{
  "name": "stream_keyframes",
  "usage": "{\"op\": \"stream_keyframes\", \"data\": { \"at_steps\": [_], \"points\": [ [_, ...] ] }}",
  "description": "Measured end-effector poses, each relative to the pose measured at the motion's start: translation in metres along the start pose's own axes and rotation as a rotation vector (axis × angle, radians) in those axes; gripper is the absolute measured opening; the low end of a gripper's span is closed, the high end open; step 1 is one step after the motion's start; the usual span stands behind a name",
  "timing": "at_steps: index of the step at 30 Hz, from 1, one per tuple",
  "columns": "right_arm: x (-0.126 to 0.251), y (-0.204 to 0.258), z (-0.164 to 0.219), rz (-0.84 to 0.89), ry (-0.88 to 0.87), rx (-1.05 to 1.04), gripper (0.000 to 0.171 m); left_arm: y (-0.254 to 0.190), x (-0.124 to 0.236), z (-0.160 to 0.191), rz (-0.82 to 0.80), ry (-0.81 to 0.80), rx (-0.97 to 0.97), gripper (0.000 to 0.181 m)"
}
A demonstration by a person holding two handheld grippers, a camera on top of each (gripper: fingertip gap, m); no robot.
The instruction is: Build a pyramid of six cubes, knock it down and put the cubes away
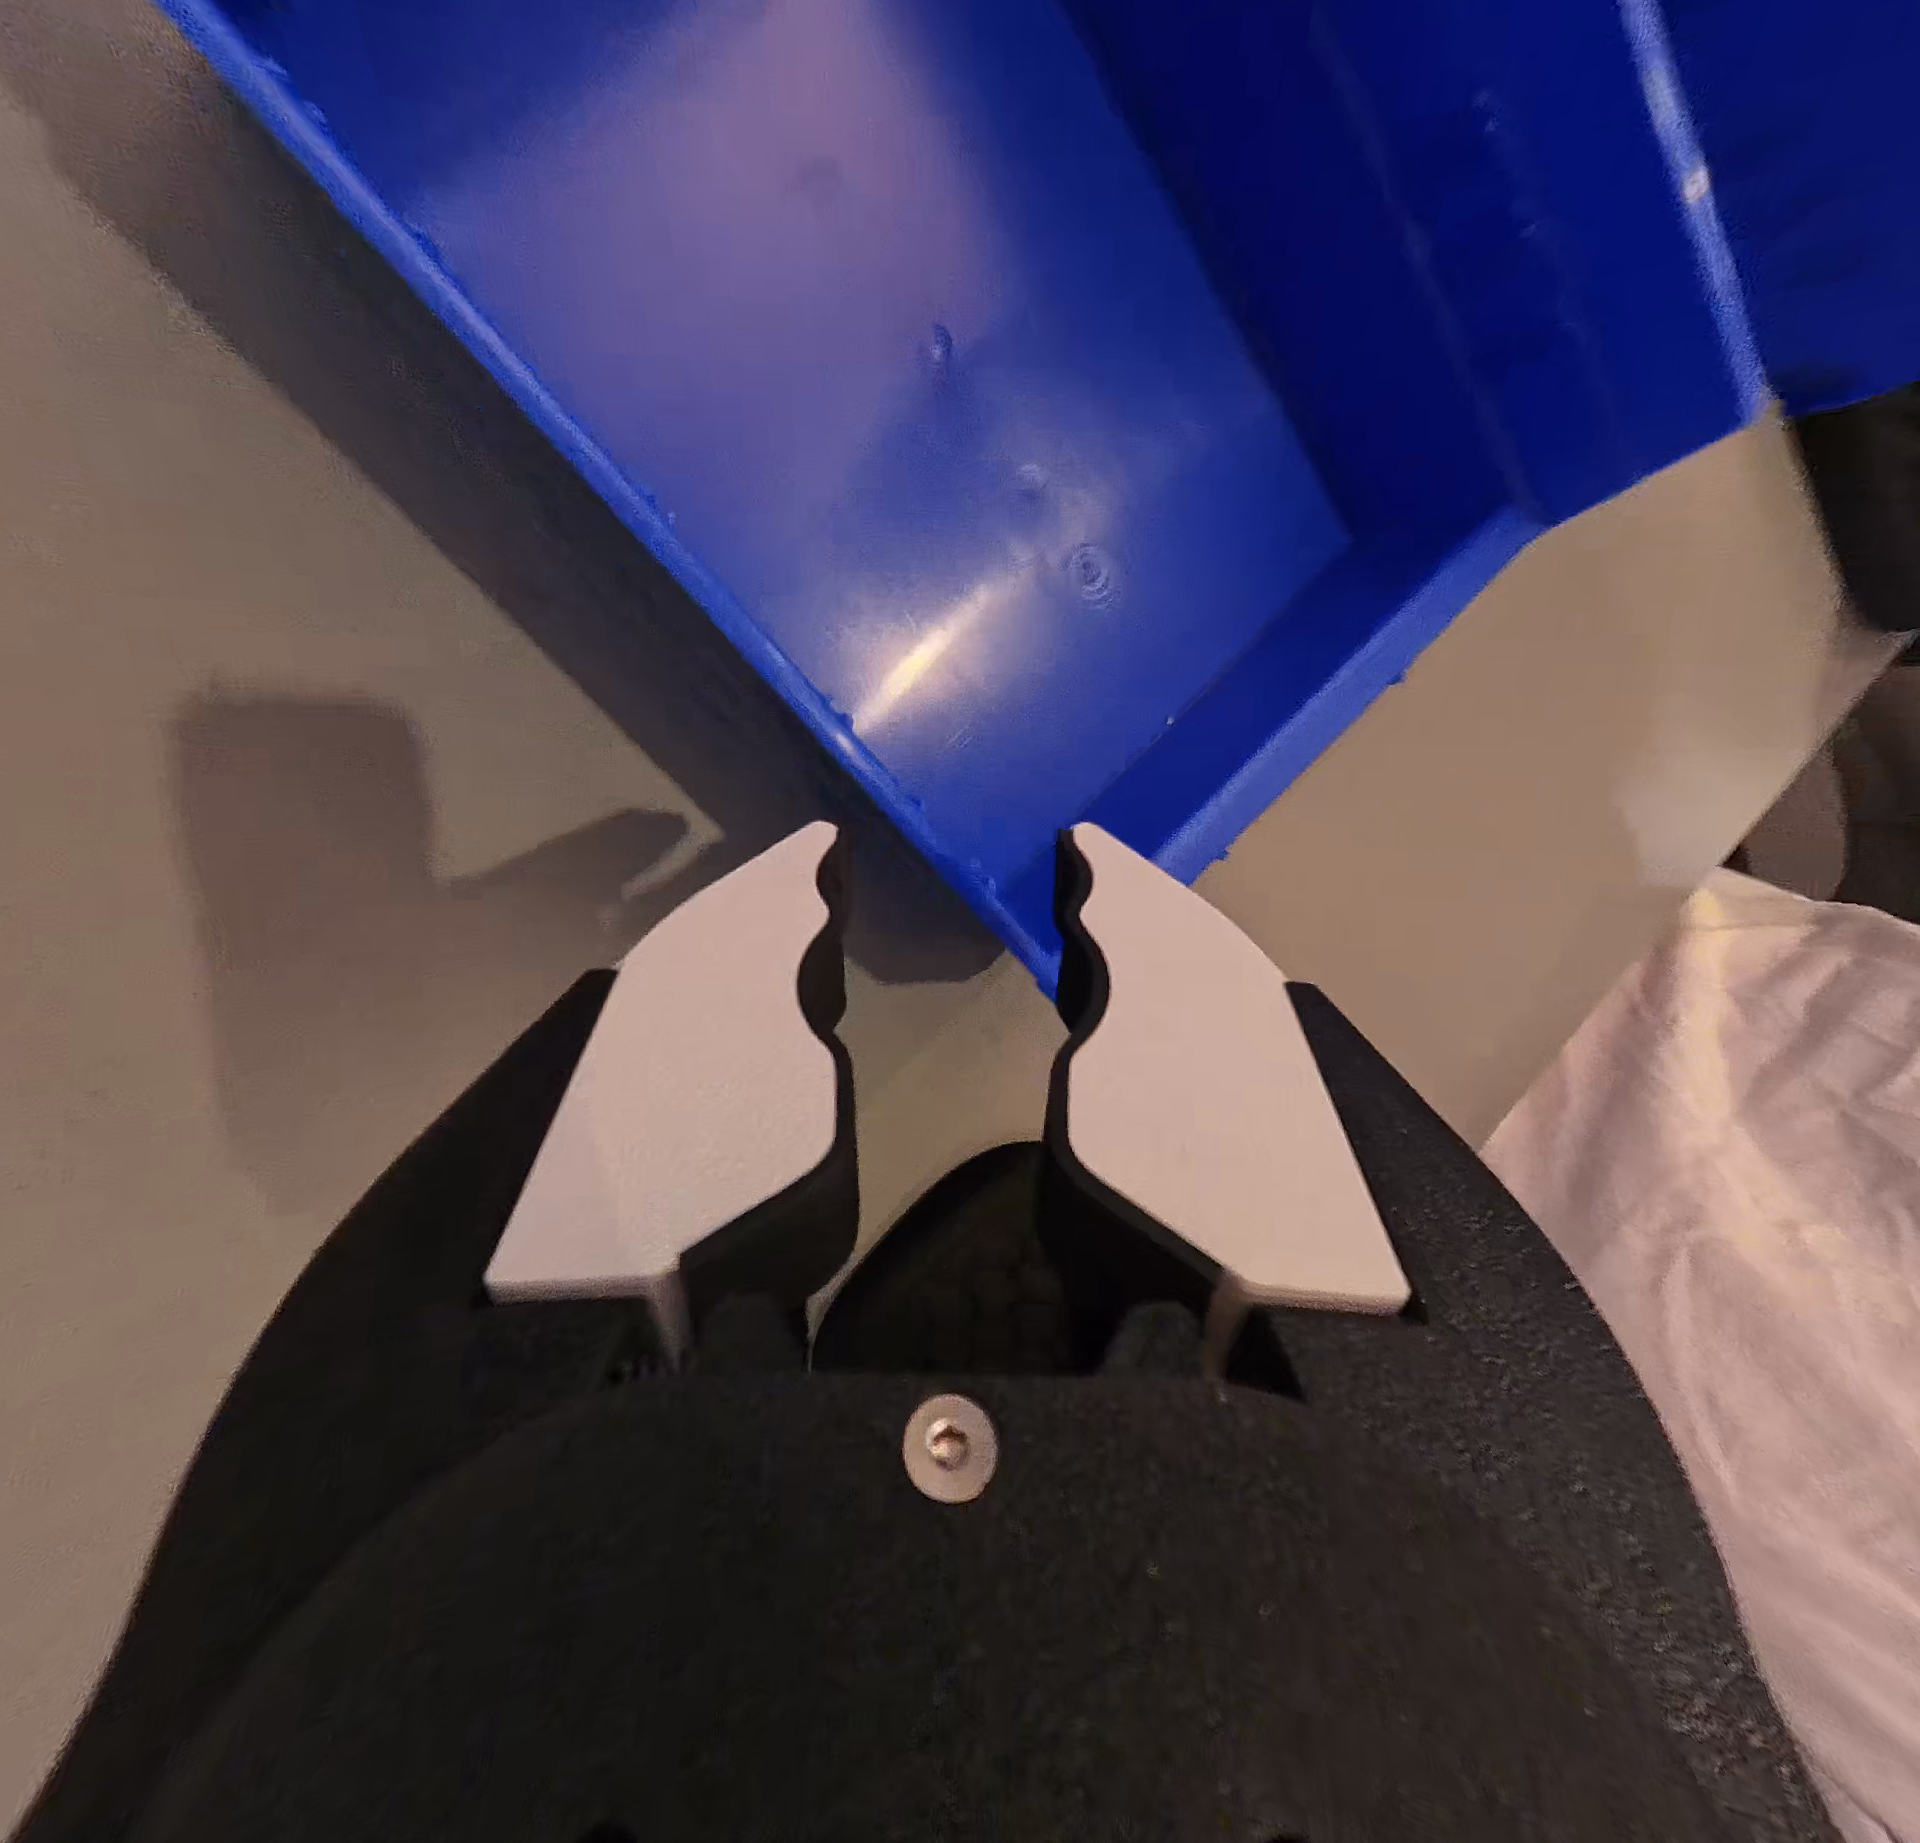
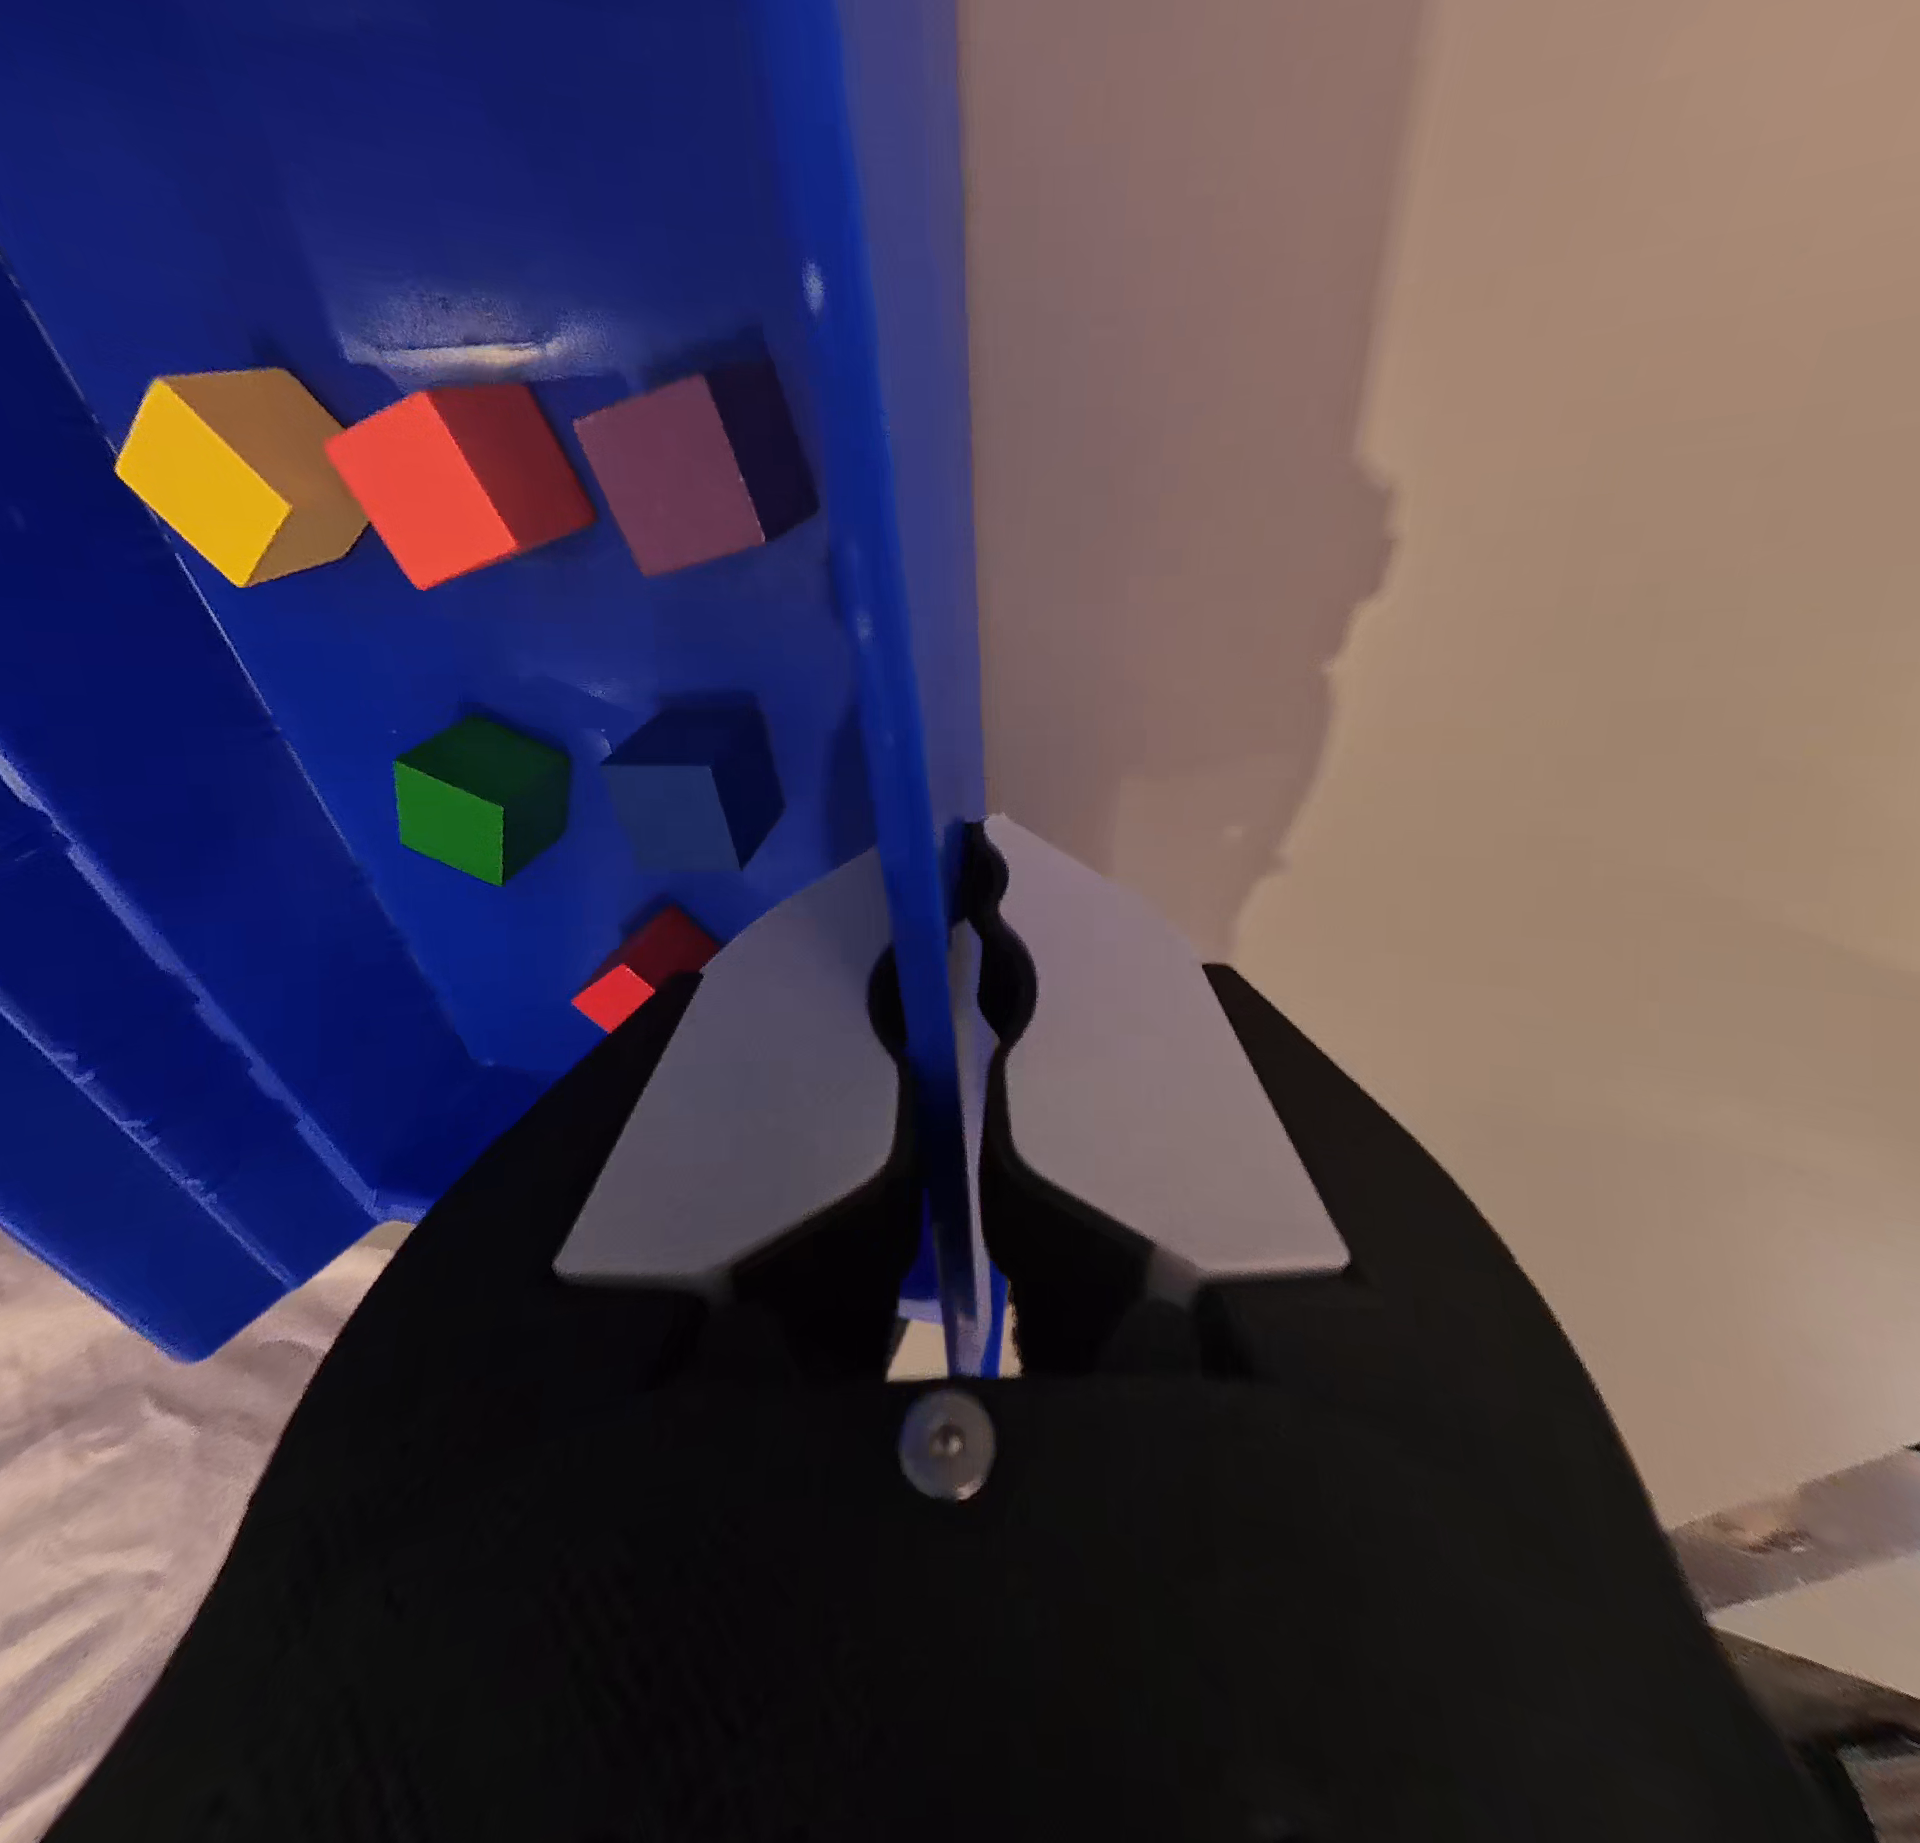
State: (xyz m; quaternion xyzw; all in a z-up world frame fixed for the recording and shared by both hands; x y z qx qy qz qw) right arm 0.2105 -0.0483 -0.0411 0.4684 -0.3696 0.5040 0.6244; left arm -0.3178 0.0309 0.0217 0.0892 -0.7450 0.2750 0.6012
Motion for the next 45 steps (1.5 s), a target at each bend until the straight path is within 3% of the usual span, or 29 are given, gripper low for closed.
{"op": "stream_keyframes", "data": {
  "at_steps": [6, 11, 17, 21, 29, 34, 39, 45],
  "points": [
    [0.018, -0.008, 0.008, -0.014, 0.034, 0.012, 0.008, 0.021, 0.056, 0.054, -0.126, -0.222, 0.149, 0.032],
    [0.083, 0.017, 0.010, 0.083, 0.010, 0.021, 0.008, 0.037, 0.101, 0.107, -0.358, -0.413, 0.356, 0.027],
    [0.176, 0.113, -0.007, 0.154, -0.035, 0.127, 0.007, 0.044, 0.121, 0.151, -0.443, -0.526, 0.476, 0.022],
    [0.197, 0.217, -0.045, 0.182, -0.042, 0.293, 0.007, 0.052, 0.126, 0.174, -0.491, -0.550, 0.583, 0.022],
    [0.144, 0.434, -0.135, 0.150, 0.001, 0.603, 0.008, 0.046, 0.135, 0.230, -0.530, -0.643, 0.759, 0.022],
    [0.105, 0.538, -0.170, 0.102, 0.015, 0.727, 0.008, 0.031, 0.143, 0.257, -0.563, -0.739, 0.794, 0.019],
    [0.054, 0.587, -0.198, 0.053, 0.050, 0.766, 0.009, 0.019, 0.143, 0.272, -0.590, -0.763, 0.802, 0.020],
    [-0.011, 0.584, -0.222, 0.069, 0.078, 0.704, 0.009, 0.017, 0.145, 0.277, -0.582, -0.817, 0.783, 0.016]
  ]
}}
Point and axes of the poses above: each gripper's, where its closed fingertips meet, x back along the fingers, z out of its underside, y = z × x across the jaws, the point moved 9 cm from there along x, back along the fingers, and after that the axes turned 15 degrees about y, right-handed, at the moved point
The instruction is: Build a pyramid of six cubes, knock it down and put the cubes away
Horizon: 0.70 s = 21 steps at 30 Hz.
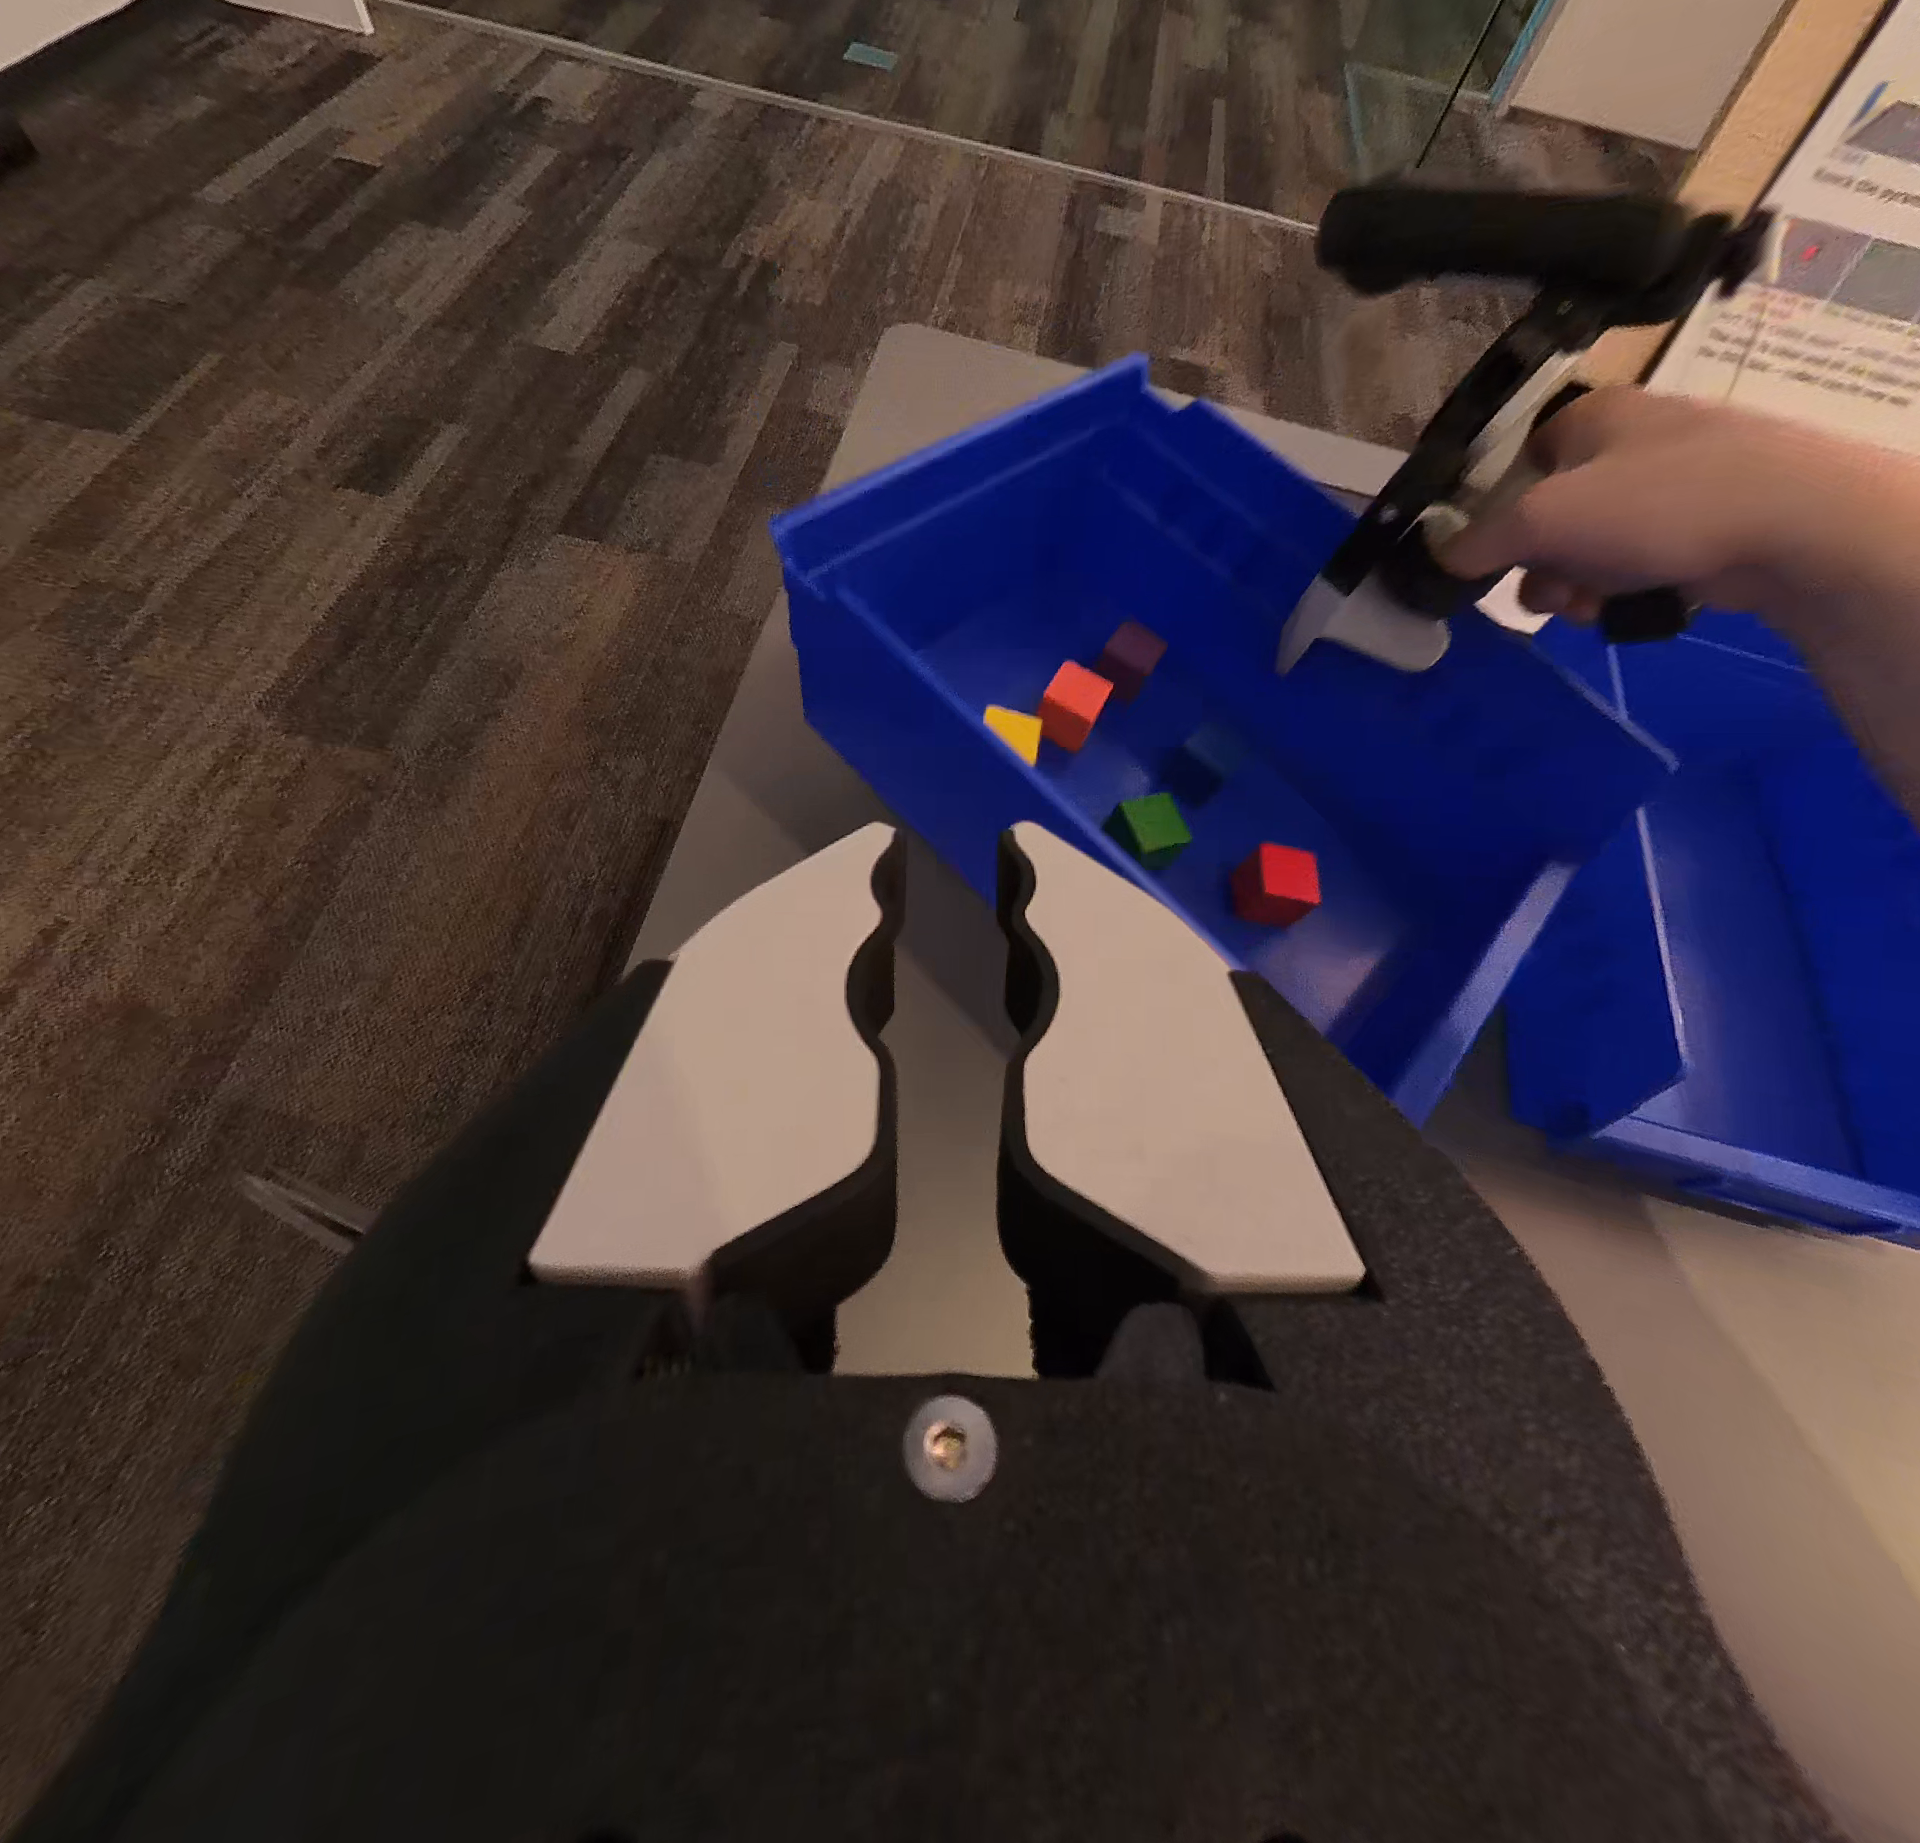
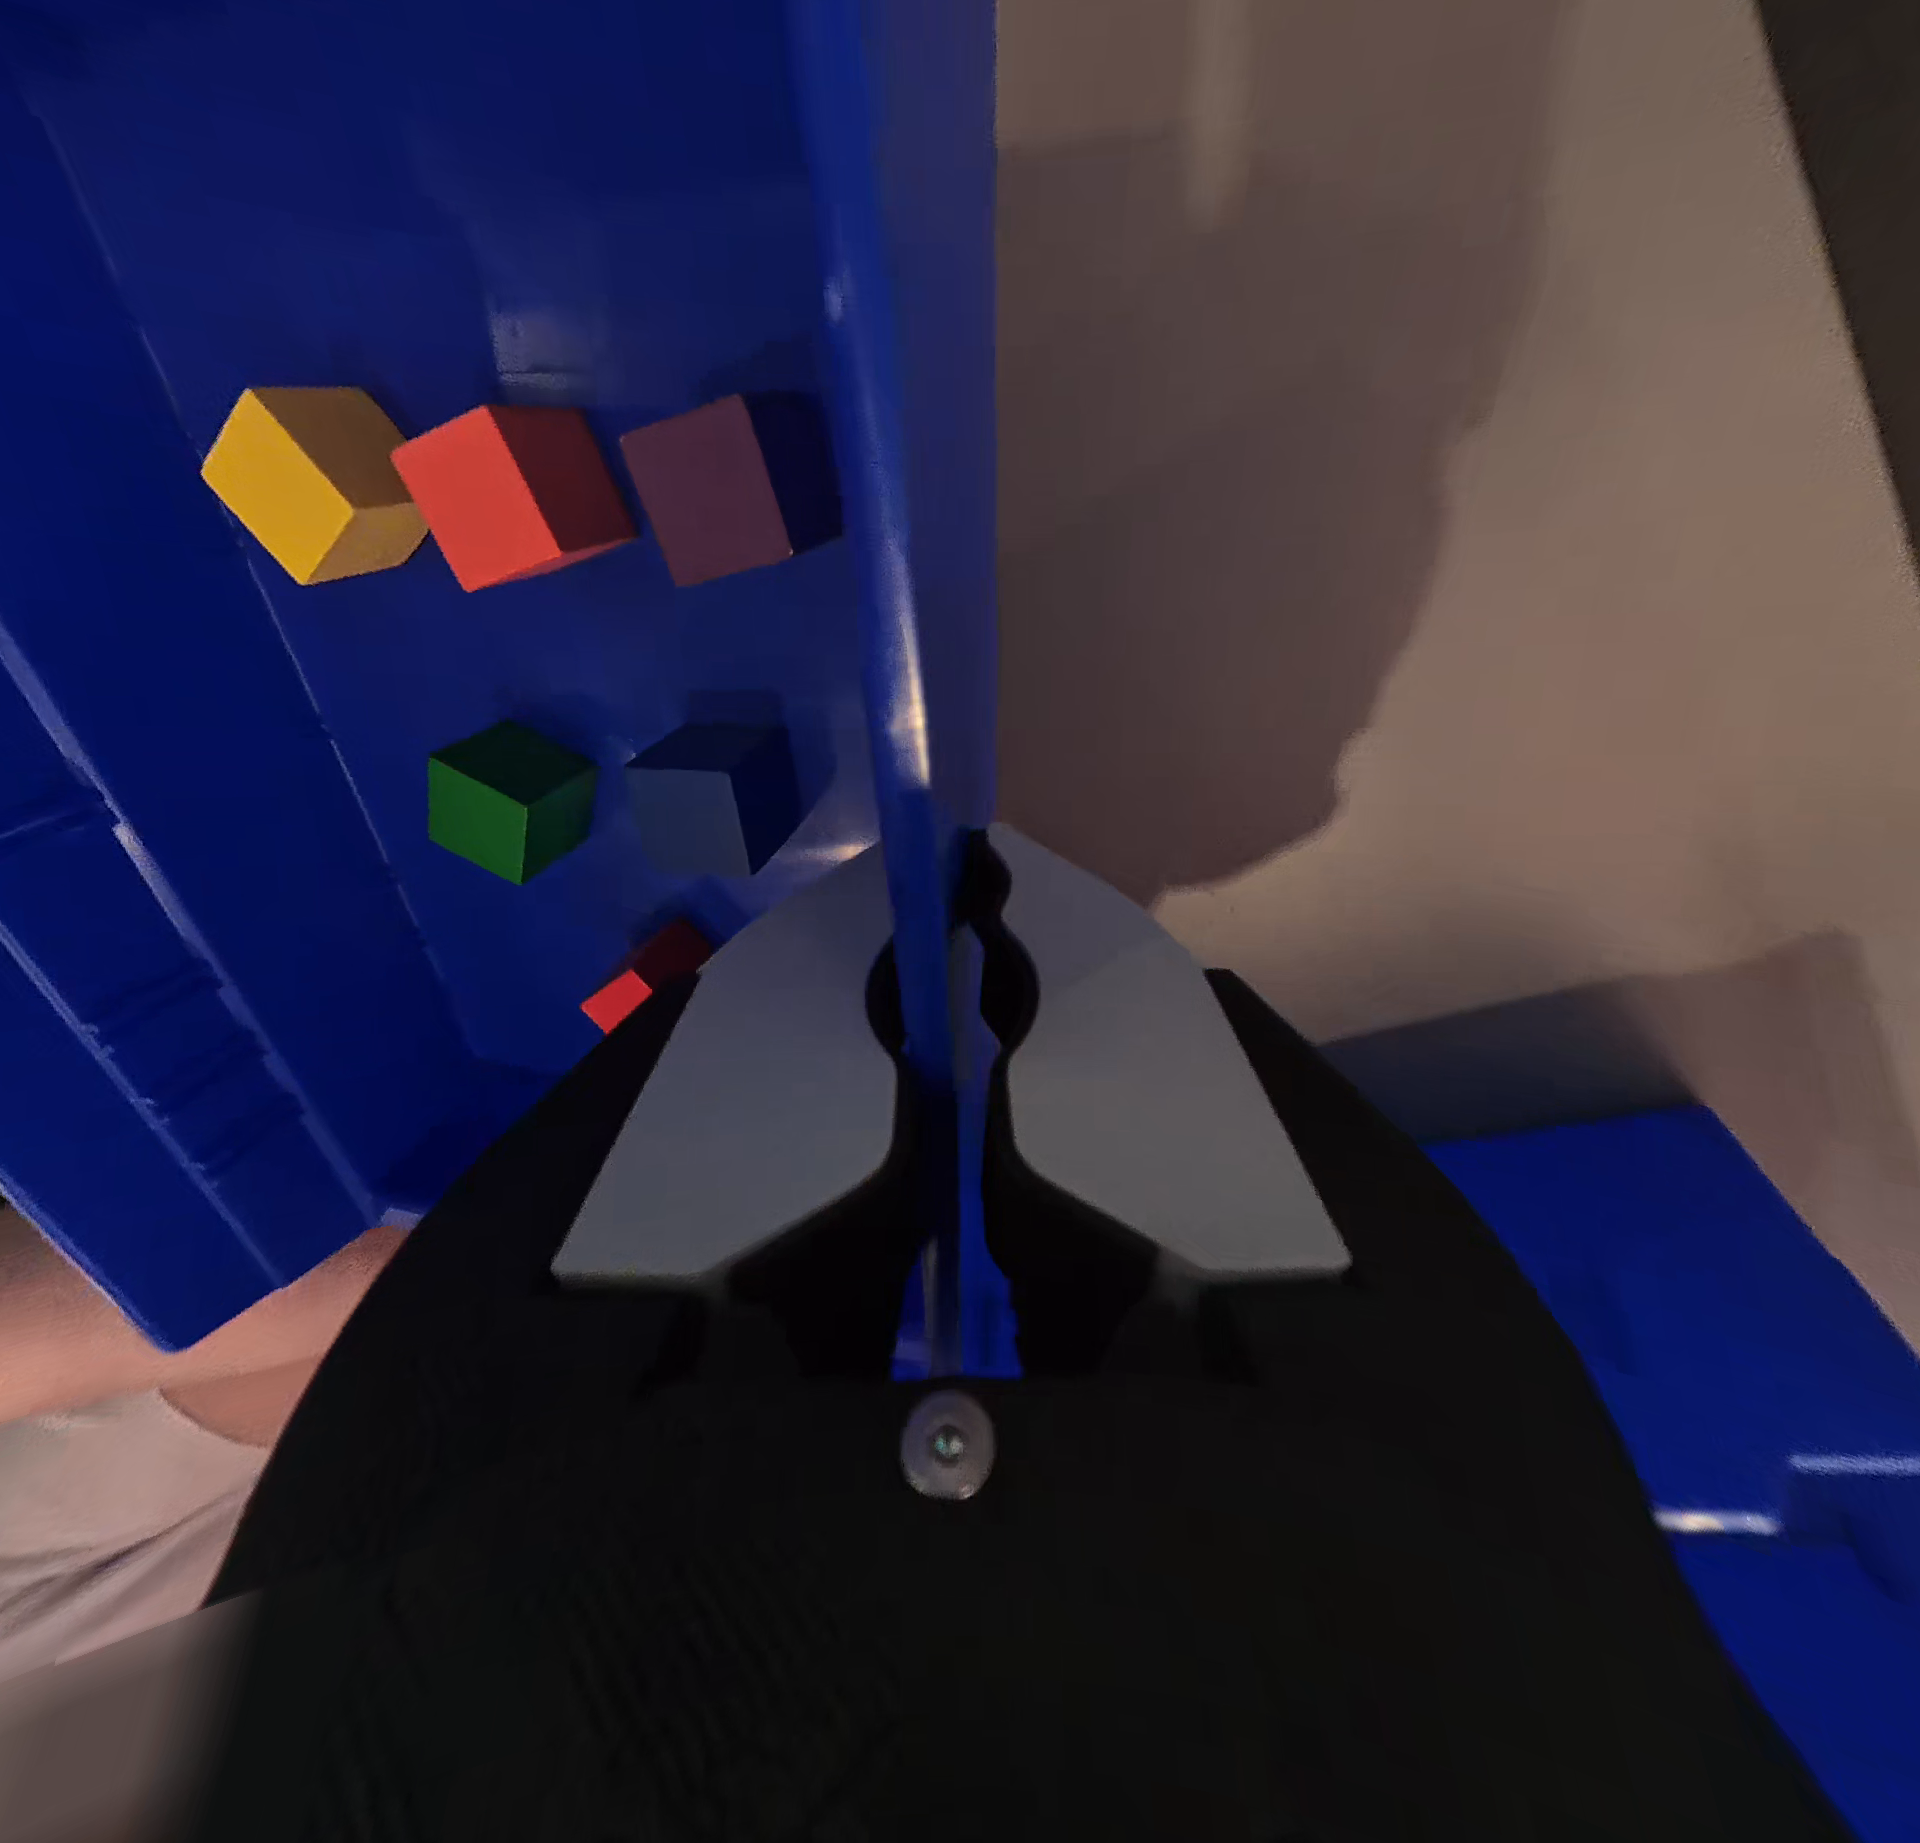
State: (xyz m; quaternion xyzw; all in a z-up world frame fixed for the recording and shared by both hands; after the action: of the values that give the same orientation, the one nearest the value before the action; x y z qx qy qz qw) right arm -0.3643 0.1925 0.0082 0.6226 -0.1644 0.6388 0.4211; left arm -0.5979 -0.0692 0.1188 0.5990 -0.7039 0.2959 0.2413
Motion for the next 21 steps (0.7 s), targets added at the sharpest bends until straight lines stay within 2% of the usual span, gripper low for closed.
{"op": "stream_keyframes", "data": {
  "at_steps": [5, 9, 11, 13, 15, 18, 20, 21],
  "points": [
    [-0.031, -0.013, 0.001, -0.019, 0.034, -0.065, 0.009, -0.005, -0.011, -0.003, 0.006, 0.063, -0.038, 0.017],
    [-0.040, -0.014, 0.004, 0.008, 0.013, -0.057, 0.014, -0.011, -0.013, -0.004, 0.012, 0.083, -0.068, 0.019],
    [-0.029, -0.009, 0.012, 0.057, -0.023, 0.005, 0.017, -0.013, -0.012, -0.003, 0.019, 0.083, -0.080, 0.020],
    [0.000, -0.005, 0.033, 0.163, -0.164, 0.076, 0.020, -0.012, -0.011, -0.003, 0.025, 0.076, -0.079, 0.019],
    [0.035, -0.004, 0.073, 0.253, -0.368, 0.119, 0.024, -0.012, -0.011, -0.003, 0.027, 0.073, -0.064, 0.019],
    [0.073, -0.032, 0.171, 0.607, -0.601, 0.002, 0.044, -0.014, -0.013, -0.004, 0.033, 0.085, -0.069, 0.019],
    [0.074, -0.067, 0.241, 0.744, -0.666, -0.190, 0.058, -0.017, -0.016, -0.005, 0.041, 0.097, -0.084, 0.020],
    [0.065, -0.085, 0.269, 0.703, -0.664, -0.296, 0.063, -0.019, -0.017, -0.006, 0.043, 0.102, -0.091, 0.020]
  ]
}}
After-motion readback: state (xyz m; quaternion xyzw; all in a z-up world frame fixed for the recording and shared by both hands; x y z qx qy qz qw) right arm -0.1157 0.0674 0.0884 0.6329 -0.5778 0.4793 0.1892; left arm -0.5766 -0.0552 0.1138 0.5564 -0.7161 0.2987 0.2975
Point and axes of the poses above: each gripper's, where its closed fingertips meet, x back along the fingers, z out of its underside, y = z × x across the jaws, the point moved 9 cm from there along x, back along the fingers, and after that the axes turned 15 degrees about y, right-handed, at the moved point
